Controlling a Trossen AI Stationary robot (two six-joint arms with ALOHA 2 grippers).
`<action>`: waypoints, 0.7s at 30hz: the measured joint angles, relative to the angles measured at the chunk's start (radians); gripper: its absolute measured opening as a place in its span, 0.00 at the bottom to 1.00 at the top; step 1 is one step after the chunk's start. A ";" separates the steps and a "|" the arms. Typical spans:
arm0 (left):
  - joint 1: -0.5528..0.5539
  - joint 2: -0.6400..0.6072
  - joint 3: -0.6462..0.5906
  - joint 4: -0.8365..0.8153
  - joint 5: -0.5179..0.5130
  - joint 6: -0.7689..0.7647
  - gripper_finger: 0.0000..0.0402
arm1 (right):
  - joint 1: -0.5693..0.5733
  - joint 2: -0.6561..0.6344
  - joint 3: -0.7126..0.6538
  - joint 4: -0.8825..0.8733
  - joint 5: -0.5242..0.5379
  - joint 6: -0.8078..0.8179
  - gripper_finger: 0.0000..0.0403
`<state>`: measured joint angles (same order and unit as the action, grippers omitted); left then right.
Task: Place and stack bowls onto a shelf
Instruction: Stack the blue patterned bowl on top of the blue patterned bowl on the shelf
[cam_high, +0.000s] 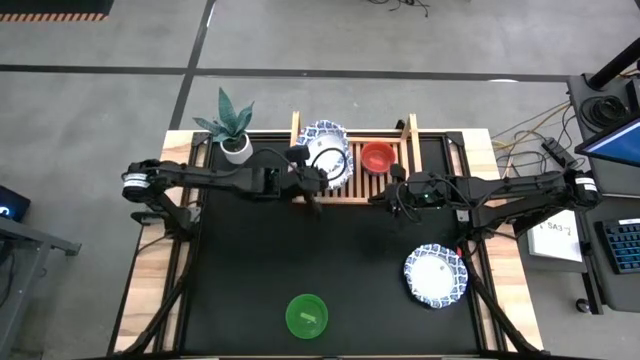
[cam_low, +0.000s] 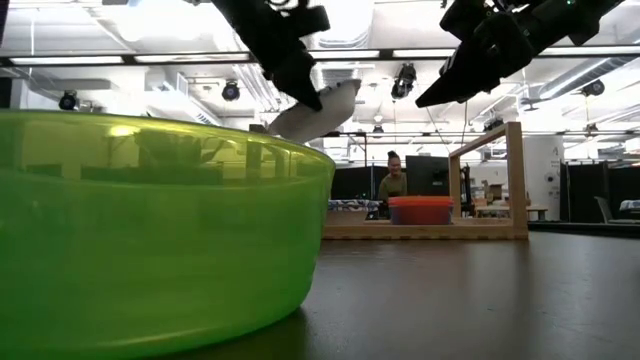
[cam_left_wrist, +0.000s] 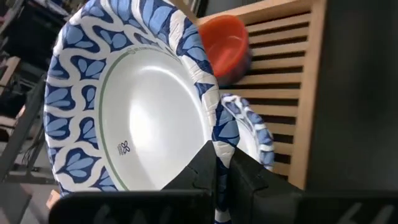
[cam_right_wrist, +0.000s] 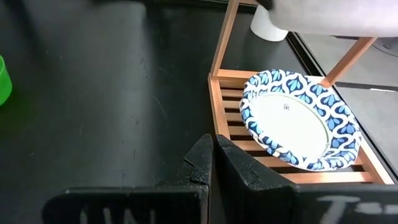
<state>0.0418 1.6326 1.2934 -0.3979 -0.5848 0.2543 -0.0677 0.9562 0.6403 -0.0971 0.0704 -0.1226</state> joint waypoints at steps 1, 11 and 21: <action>0.011 0.002 0.000 0.004 0.001 0.000 0.00 | 0.000 0.000 0.000 0.002 0.000 0.000 0.02; 0.091 0.039 0.000 0.052 0.093 0.000 0.11 | 0.000 0.001 -0.002 0.005 0.000 0.001 0.02; 0.100 0.061 0.000 0.092 0.099 0.014 0.28 | 0.000 0.002 -0.002 0.005 0.000 0.007 0.02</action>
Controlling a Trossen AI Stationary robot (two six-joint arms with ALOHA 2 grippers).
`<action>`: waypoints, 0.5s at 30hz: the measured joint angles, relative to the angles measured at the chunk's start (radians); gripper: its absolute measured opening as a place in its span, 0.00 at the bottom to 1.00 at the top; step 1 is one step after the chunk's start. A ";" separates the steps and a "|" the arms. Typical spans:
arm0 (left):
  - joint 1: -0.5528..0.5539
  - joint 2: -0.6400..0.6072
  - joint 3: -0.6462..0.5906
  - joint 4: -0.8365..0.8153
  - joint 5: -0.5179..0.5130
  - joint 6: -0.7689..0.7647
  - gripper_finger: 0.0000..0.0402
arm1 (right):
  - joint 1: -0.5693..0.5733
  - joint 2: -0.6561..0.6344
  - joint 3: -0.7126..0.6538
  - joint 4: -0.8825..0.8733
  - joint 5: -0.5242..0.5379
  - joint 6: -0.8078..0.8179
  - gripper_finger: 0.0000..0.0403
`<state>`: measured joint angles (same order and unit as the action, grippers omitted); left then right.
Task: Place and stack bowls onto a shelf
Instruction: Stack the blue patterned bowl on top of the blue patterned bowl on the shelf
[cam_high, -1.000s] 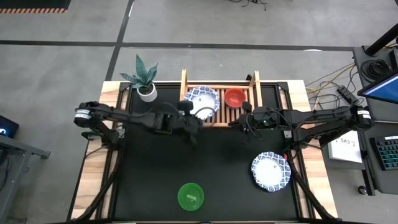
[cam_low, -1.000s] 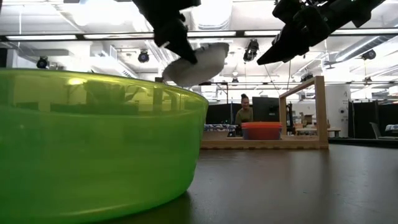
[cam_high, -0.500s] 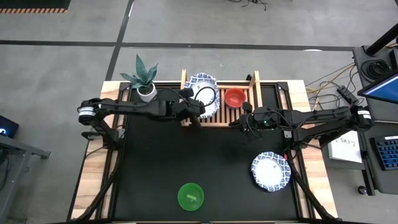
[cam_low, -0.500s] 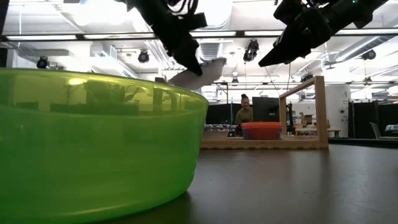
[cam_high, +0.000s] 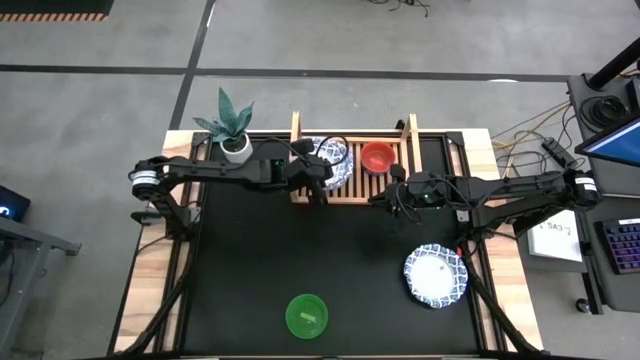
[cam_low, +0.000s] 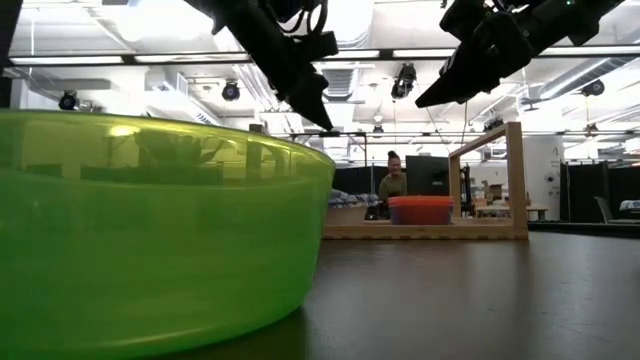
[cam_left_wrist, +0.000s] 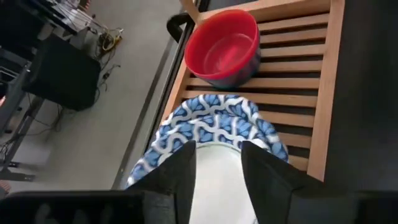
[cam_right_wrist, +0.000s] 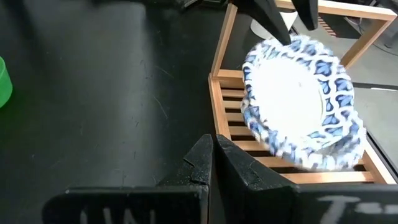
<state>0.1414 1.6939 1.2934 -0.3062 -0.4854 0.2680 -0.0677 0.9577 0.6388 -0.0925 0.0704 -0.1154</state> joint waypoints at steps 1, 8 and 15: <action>0.000 0.000 0.000 -0.002 0.000 0.000 0.29 | 0.000 0.000 0.000 0.000 0.000 0.000 0.02; -0.004 -0.004 0.000 -0.029 0.000 -0.010 0.32 | 0.000 0.000 0.000 0.000 0.000 0.000 0.02; 0.005 0.027 0.000 -0.078 0.000 -0.025 0.29 | 0.000 0.000 0.000 0.003 0.000 0.000 0.02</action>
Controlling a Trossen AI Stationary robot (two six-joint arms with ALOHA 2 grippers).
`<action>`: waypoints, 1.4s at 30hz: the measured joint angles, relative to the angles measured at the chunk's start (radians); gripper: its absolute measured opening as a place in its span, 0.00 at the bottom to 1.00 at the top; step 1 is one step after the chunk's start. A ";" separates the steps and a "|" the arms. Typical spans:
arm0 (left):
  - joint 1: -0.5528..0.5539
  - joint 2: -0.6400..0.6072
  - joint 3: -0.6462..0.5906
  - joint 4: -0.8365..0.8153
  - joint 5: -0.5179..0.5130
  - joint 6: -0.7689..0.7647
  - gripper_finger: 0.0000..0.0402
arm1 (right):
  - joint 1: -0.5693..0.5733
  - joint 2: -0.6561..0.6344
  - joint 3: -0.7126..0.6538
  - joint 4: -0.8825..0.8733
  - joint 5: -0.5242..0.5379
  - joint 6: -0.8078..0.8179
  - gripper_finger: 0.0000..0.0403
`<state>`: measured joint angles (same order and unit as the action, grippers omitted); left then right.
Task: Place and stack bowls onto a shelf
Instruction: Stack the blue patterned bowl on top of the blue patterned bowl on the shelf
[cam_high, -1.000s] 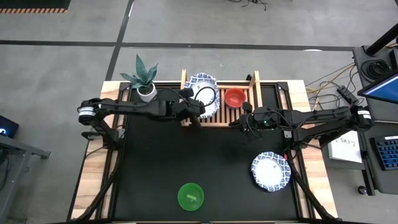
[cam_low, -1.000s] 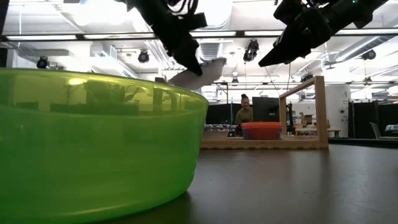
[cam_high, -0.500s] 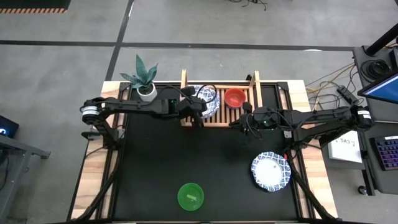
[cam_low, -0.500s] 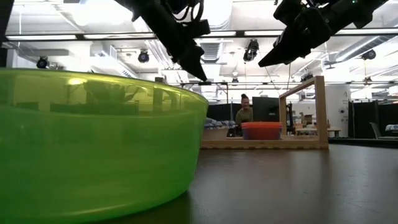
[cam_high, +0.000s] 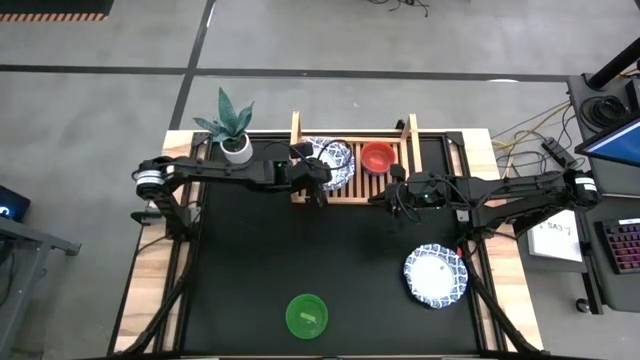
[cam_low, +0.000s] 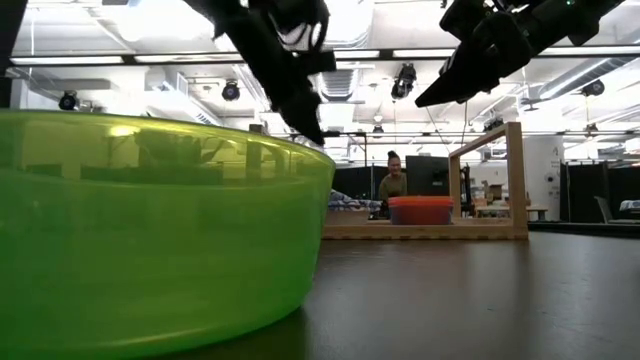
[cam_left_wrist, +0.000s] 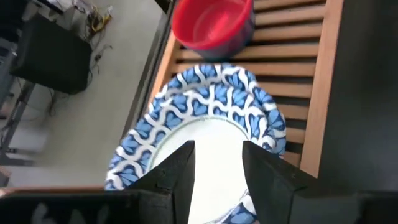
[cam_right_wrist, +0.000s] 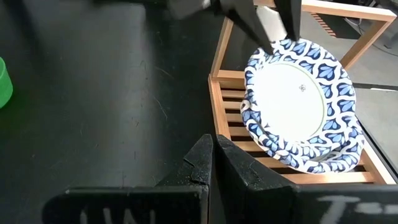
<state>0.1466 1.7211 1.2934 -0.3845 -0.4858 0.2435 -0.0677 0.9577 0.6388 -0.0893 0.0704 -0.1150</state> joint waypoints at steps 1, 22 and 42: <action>0.001 0.016 0.000 0.001 0.000 -0.003 0.28 | 0.000 0.000 0.000 0.003 0.000 0.000 0.02; 0.000 0.141 0.029 0.092 -0.053 -0.026 0.21 | 0.000 0.001 -0.001 0.027 0.000 -0.007 0.02; -0.213 -0.512 -0.153 0.030 -0.053 -0.183 0.21 | -0.089 0.266 0.140 0.240 0.061 0.133 0.02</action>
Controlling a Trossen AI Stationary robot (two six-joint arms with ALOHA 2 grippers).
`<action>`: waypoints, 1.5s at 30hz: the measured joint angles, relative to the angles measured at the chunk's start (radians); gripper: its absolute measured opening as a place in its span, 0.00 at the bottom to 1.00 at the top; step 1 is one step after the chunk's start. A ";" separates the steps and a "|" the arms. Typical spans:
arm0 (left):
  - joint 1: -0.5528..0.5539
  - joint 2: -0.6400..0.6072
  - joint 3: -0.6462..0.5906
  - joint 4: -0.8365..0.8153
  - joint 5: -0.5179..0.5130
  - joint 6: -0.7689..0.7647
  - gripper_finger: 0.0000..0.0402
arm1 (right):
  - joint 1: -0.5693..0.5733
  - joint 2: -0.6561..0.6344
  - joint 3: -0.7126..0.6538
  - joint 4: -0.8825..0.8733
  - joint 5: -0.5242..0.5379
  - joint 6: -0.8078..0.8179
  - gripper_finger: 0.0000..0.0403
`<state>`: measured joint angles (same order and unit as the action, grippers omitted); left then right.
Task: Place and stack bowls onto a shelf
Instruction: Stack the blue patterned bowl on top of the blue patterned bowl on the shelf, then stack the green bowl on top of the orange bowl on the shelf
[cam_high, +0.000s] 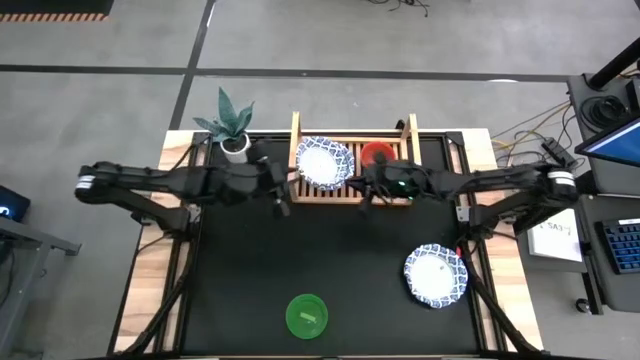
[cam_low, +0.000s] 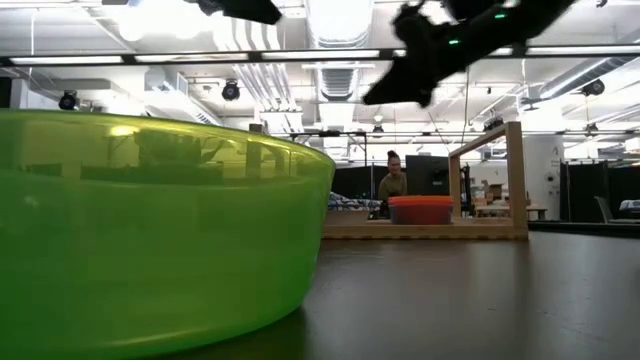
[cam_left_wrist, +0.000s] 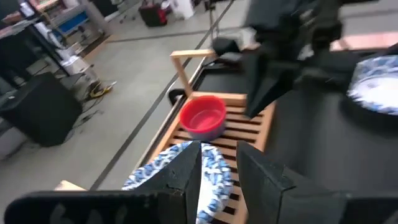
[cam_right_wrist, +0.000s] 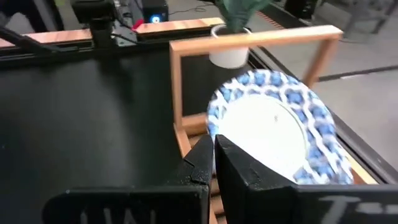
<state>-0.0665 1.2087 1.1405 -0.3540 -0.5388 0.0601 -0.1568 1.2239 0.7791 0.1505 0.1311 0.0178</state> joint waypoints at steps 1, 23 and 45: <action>-0.012 -0.025 -0.029 0.017 0.000 -0.006 0.21 | -0.009 0.039 0.032 0.002 -0.022 -0.018 0.02; -0.057 -0.231 -0.210 0.100 0.000 -0.036 0.21 | -0.190 0.685 0.585 -0.048 -0.278 -0.251 0.02; -0.057 -0.229 -0.214 0.077 0.000 -0.080 0.21 | -0.182 0.578 0.599 -0.293 -0.307 -0.265 0.02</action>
<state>-0.1238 0.9802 0.9266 -0.2770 -0.5388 -0.0198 -0.3386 1.8020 1.3778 -0.1429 -0.1757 -0.2472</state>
